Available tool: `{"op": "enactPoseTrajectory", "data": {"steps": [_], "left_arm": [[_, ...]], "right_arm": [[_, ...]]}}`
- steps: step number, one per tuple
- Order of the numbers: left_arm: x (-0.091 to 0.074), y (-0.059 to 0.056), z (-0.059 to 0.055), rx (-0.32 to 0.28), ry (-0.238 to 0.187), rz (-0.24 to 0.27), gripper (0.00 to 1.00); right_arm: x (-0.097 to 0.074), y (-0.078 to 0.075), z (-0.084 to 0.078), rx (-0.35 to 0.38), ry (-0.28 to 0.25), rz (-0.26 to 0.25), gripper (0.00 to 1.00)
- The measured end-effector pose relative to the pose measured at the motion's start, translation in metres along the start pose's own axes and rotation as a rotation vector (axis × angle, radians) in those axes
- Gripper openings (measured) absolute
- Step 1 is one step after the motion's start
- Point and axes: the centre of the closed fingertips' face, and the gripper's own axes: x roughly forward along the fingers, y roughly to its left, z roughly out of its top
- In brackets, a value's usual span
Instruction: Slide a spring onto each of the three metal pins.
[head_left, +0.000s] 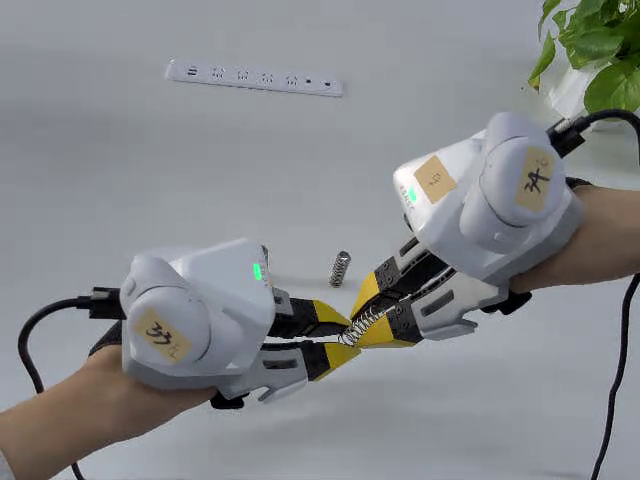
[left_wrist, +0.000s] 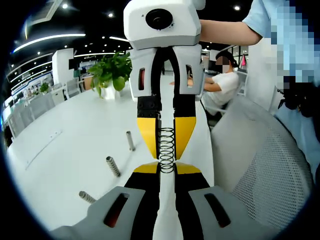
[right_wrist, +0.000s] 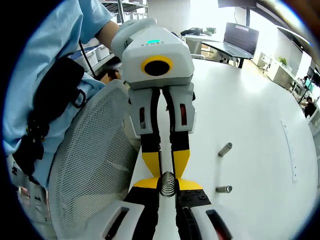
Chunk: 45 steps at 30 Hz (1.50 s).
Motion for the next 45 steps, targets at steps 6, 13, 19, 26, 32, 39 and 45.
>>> {"op": "enactPoseTrajectory", "data": {"steps": [6,13,19,26,32,39,45], "left_arm": [[0.001,-0.001,0.0,-0.002,0.0,0.0,0.07],[0.002,-0.003,-0.001,-0.012,-0.006,-0.003,0.07],[0.002,-0.005,-0.003,-0.018,-0.011,-0.003,0.07],[-0.001,0.0,-0.007,-0.041,-0.025,0.017,0.11],[-0.008,0.013,-0.022,-0.125,-0.035,0.079,0.26],[-0.022,0.029,-0.037,-0.196,-0.04,0.156,0.42],[-0.034,0.04,-0.046,-0.224,-0.039,0.213,0.51]], "right_arm": [[0.0,0.001,-0.001,-0.003,-0.001,0.001,0.07],[0.001,0.003,-0.002,0.019,0.001,0.003,0.07],[0.003,0.004,-0.002,0.026,0.002,0.006,0.07],[0.005,0.003,-0.006,0.027,0.013,0.004,0.07],[0.005,0.002,-0.013,0.038,0.026,0.0,0.07],[0.004,0.001,-0.022,0.047,0.044,-0.008,0.07],[0.002,-0.001,-0.03,0.056,0.059,-0.014,0.07]]}}
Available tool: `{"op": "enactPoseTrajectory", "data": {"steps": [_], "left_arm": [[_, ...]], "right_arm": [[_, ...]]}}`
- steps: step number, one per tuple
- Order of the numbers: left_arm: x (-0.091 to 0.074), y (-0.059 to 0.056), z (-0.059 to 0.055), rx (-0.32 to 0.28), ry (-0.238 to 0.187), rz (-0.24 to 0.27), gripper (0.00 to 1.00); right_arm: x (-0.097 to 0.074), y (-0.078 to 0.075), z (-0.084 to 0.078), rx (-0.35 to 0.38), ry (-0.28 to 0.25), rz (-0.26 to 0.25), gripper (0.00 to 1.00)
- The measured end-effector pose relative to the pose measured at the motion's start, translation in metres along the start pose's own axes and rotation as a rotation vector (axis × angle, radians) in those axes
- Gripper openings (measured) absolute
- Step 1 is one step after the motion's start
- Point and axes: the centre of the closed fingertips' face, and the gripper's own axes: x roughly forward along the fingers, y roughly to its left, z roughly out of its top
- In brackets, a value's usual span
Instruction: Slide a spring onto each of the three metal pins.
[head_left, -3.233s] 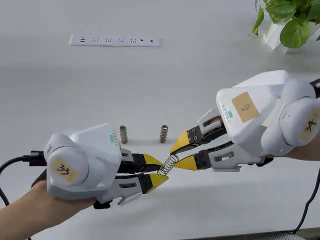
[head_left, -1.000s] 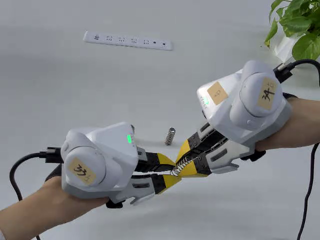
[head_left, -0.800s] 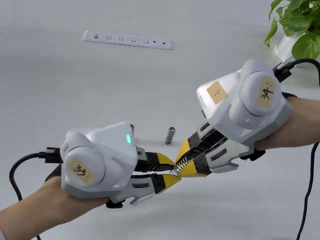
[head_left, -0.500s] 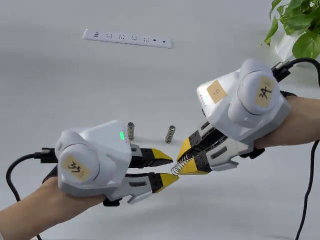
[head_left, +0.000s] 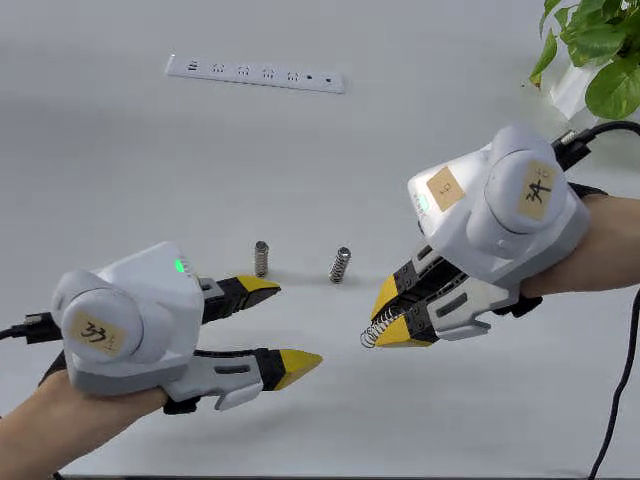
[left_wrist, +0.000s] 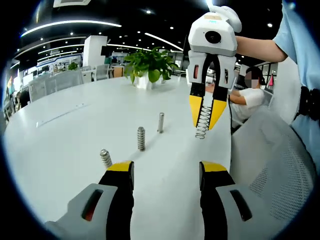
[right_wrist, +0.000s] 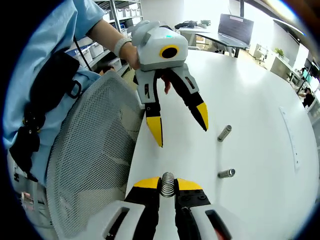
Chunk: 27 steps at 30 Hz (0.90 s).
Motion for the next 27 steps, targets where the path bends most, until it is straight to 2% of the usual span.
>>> {"op": "enactPoseTrajectory", "data": {"steps": [7,14,17,22,27], "left_arm": [[-0.009,0.018,-0.008,-0.027,0.001,0.075,0.66],[-0.02,0.031,-0.017,-0.042,0.026,0.134,0.8],[-0.024,0.035,-0.019,-0.045,0.029,0.159,0.87],[-0.03,0.037,-0.024,-0.054,0.04,0.178,0.93],[-0.033,0.039,-0.027,-0.054,0.05,0.187,0.97]], "right_arm": [[-0.002,-0.005,-0.015,0.012,0.039,-0.02,0.07],[-0.008,-0.015,-0.031,0.026,0.073,-0.053,0.07],[-0.013,-0.021,-0.038,0.036,0.083,-0.075,0.07],[-0.023,-0.034,-0.051,0.04,0.108,-0.096,0.07],[-0.033,-0.046,-0.054,0.041,0.127,-0.116,0.07]]}}
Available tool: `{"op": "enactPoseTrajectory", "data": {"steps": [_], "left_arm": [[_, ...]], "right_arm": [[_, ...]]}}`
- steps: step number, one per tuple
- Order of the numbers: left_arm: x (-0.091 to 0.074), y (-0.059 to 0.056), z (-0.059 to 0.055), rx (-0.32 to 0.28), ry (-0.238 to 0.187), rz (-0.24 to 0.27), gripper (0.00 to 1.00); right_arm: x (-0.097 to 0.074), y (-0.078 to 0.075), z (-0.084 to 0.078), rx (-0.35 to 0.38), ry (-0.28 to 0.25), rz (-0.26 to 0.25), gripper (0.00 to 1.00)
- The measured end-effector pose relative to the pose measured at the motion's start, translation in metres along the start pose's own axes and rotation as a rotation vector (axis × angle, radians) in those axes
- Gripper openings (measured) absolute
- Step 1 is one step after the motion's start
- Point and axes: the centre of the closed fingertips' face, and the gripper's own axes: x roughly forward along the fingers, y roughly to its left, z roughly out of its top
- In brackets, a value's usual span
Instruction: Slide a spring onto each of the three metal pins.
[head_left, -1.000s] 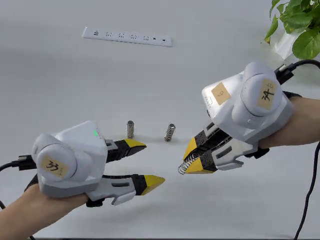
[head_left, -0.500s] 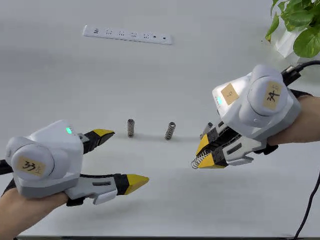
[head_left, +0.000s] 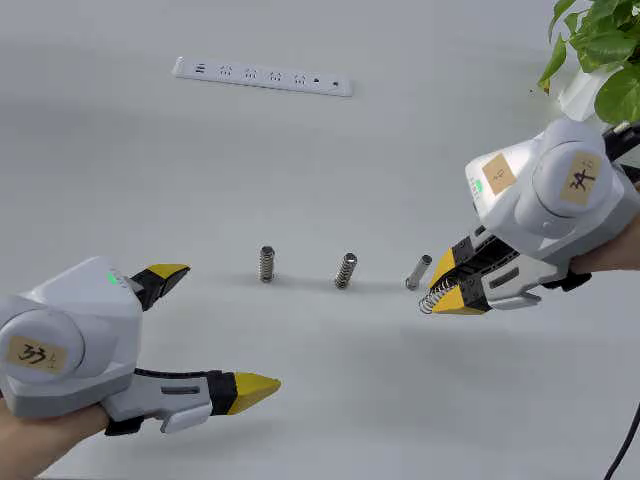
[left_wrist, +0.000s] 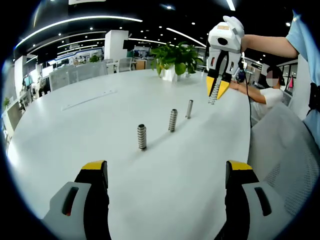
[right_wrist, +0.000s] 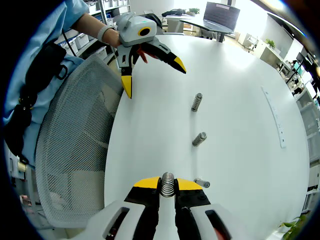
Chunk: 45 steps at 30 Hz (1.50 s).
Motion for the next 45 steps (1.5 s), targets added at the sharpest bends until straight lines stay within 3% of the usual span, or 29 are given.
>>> {"op": "enactPoseTrajectory", "data": {"steps": [8,17,45], "left_arm": [[0.002,-0.001,-0.004,-0.003,0.021,-0.01,0.99],[0.009,-0.003,0.0,0.007,0.028,-0.026,0.99],[0.012,-0.001,0.004,-0.011,0.011,-0.042,0.96]], "right_arm": [[-0.008,-0.032,-0.008,-0.004,0.036,-0.018,0.07],[-0.01,-0.051,-0.017,-0.031,0.078,-0.034,0.07],[0.012,-0.062,-0.021,-0.059,0.122,-0.005,0.07]]}}
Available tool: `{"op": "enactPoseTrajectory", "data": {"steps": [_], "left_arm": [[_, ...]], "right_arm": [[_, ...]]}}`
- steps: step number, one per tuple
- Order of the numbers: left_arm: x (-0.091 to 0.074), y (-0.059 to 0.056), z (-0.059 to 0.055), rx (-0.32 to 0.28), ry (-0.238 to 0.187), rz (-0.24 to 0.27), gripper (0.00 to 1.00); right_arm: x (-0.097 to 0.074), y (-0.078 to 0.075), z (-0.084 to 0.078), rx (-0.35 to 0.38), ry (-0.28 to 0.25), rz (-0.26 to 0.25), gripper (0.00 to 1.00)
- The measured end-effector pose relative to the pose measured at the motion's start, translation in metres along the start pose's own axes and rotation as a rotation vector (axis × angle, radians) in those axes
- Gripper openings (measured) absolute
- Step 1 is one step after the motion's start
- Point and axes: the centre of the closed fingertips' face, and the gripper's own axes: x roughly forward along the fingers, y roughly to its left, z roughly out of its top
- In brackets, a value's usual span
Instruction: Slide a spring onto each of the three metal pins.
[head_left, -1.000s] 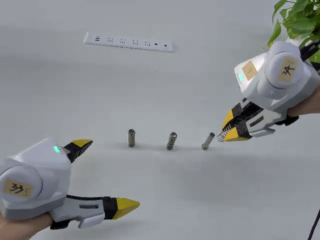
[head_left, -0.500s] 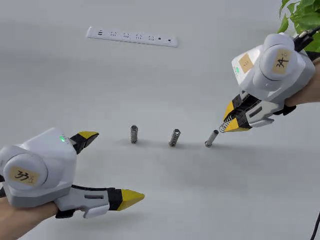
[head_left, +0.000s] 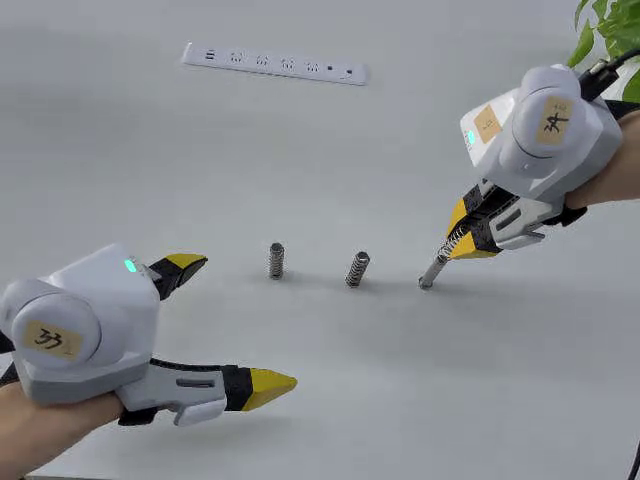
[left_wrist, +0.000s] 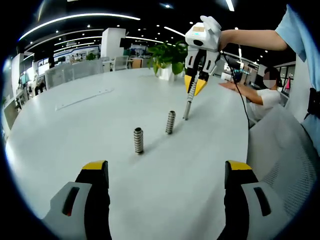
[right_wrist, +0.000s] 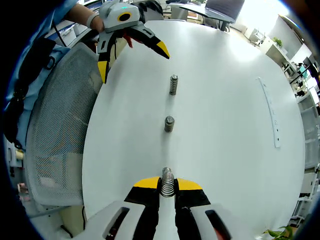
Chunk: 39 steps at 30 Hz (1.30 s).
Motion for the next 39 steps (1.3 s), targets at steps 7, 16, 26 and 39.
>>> {"op": "enactPoseTrajectory", "data": {"steps": [7,16,26,39], "left_arm": [[0.0,-0.001,-0.002,-0.008,0.002,-0.001,0.94],[-0.001,0.0,-0.004,-0.017,0.005,0.002,0.92],[-0.004,0.003,-0.009,-0.029,0.011,0.006,0.9],[-0.006,0.005,-0.013,-0.046,0.017,0.011,0.89]], "right_arm": [[0.005,0.003,0.001,0.002,0.007,0.017,0.07],[0.016,0.001,-0.002,-0.001,0.022,0.025,0.07],[0.029,0.005,-0.005,0.003,0.046,0.033,0.07],[0.048,0.006,-0.008,0.019,0.058,0.055,0.07]]}}
